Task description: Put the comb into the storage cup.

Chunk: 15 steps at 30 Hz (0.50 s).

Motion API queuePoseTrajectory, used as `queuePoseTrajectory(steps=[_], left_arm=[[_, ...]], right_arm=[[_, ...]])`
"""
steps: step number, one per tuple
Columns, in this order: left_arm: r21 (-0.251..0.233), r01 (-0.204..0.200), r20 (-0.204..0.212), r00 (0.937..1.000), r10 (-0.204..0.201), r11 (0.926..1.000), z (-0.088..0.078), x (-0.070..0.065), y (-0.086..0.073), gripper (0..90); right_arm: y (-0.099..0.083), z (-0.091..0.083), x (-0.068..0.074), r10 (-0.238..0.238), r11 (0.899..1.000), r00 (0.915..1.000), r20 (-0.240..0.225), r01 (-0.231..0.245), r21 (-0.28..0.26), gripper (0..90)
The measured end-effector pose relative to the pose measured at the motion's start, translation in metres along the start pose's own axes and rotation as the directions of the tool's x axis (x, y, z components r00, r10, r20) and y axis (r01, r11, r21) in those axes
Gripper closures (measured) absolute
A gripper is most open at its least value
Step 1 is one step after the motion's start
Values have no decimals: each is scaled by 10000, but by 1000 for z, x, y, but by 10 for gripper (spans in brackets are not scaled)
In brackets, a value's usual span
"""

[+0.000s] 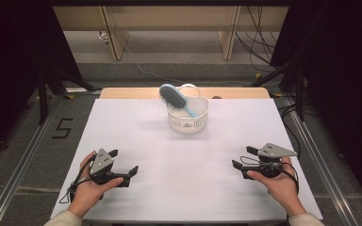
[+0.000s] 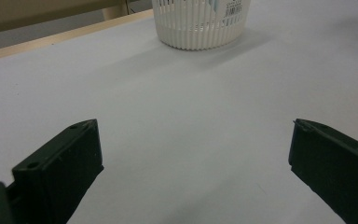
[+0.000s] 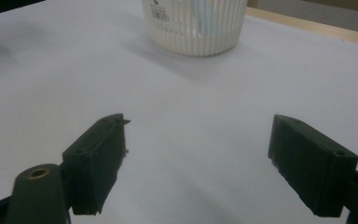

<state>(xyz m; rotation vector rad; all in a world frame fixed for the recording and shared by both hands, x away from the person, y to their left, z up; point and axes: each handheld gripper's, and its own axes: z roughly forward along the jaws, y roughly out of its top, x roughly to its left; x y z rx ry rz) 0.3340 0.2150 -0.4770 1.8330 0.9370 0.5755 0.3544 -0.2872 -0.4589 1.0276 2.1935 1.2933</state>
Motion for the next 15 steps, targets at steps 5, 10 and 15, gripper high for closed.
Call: queuePoseTrajectory(steps=[5, 10, 15], left_arm=[[6, -16, 0, 10000, 16, 10000, 0, 0, 0, 20], [1, -62, -54, 10000, 62, 10000, 0, 0, 0, 20], [2, -62, -53, 10000, 62, 10000, 0, 0, 0, 20]], right_arm=[[-4, -2, 0, 29, 10000, 10000, 5, -29, 13, 199], [-6, -3, 2, 26, 10000, 10000, -41, -26, 28, 199], [-7, -2, 3, -1, 10000, 10000, -46, 0, -33, 199]])
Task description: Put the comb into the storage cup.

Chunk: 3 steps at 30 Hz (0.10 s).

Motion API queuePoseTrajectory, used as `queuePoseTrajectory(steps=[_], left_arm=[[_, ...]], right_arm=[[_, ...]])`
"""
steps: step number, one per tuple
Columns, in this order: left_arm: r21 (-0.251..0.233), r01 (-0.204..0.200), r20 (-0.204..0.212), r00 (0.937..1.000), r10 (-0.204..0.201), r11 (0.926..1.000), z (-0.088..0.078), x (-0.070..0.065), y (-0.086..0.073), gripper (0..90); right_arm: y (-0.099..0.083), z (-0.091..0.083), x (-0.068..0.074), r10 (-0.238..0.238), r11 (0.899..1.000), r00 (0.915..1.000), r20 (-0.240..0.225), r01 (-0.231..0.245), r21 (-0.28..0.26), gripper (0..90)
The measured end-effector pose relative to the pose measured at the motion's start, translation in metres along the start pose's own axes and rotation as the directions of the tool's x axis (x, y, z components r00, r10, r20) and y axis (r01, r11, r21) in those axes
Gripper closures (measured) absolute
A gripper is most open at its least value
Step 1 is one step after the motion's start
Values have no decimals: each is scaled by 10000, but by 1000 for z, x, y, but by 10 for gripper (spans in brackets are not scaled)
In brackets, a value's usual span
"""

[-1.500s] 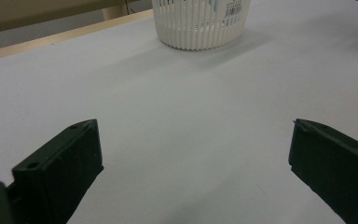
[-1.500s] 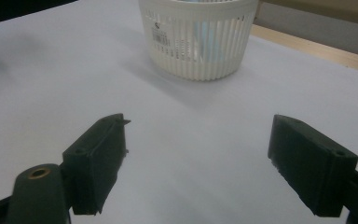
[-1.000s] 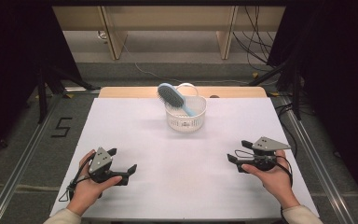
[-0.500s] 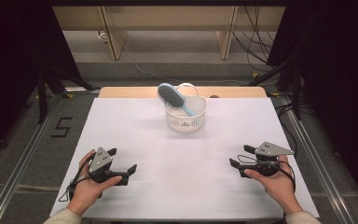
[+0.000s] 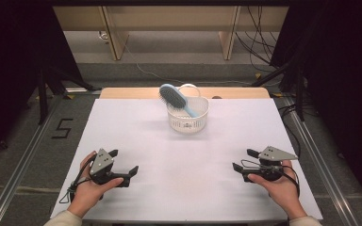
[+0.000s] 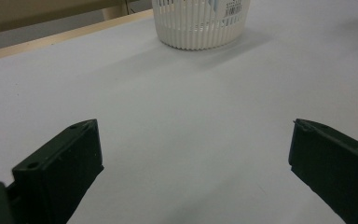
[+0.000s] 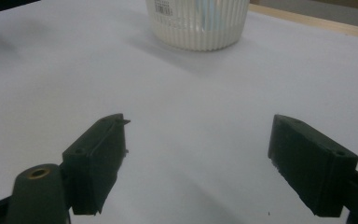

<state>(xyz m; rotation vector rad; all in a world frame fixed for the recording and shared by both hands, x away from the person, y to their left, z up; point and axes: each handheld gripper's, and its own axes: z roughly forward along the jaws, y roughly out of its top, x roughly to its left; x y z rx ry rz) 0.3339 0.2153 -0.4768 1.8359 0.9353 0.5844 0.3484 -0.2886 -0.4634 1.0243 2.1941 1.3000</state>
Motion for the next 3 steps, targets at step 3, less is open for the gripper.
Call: queuePoseTrajectory(steps=[3], left_arm=[[6, 0, 1, 10000, 0, 10000, 0, 0, 0, 20]], right_arm=[[0, 0, 0, 2, 10000, 10000, 8, -2, -56, 200]])
